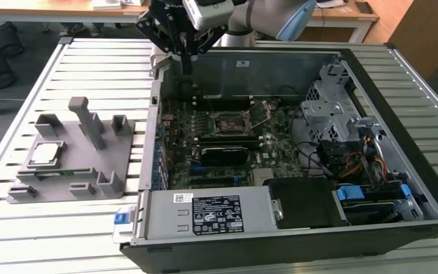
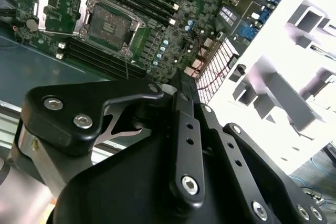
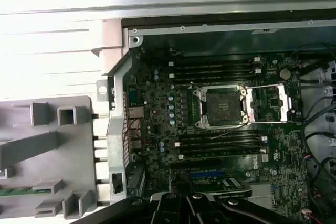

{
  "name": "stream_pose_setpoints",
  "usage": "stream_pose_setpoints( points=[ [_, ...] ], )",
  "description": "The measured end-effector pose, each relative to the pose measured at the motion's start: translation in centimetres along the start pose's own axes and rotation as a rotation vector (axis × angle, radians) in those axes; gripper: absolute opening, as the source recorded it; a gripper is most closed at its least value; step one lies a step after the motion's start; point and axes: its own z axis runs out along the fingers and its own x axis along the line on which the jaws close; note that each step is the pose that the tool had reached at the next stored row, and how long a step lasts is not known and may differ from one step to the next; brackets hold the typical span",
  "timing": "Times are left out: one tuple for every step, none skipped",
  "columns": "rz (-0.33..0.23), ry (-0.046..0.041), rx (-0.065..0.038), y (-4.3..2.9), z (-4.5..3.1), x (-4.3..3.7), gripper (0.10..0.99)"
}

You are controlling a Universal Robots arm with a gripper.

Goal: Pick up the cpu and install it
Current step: 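Reach for the cpu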

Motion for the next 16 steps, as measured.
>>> stream_pose_setpoints(
  points=[
    [0.0,0.0,0.0,-0.01,0.0,0.09,0.106],
    [0.0,0.0,0.0,-0.01,0.0,0.19,0.106],
    [0.0,0.0,0.0,-0.02,0.0,0.28,0.106],
    [0.0,0.0,0.0,-0.02,0.0,0.33,0.106],
    [0.0,0.0,0.0,-0.03,0.0,0.38,0.106],
    [0.0,0.0,0.0,-0.03,0.0,0.44,0.106],
    [0.0,-0.0001,0.0,-0.04,0.0,0.49,0.106],
    [0.0,-0.0001,0.001,-0.04,0.0,0.56,0.106],
    [0.0,-0.0001,0.001,-0.05,0.0,0.63,0.106],
    [0.0,-0.0001,0.001,-0.05,0.0,0.71,0.106],
    [0.0,0.0,0.001,-0.06,0.0,0.77,0.106],
    [0.0,0.0,0.001,-0.06,0.0,0.82,0.106],
    [0.0,-0.0001,0.001,-0.07,0.0,0.89,0.106],
    [0.0,0.0,0.001,-0.08,0.0,0.97,0.106],
    [0.0,-0.0001,0.001,-0.08,0.0,1.05,0.106],
    [0.0,-0.0001,0.001,-0.09,0.0,1.13,0.106]
  ],
)
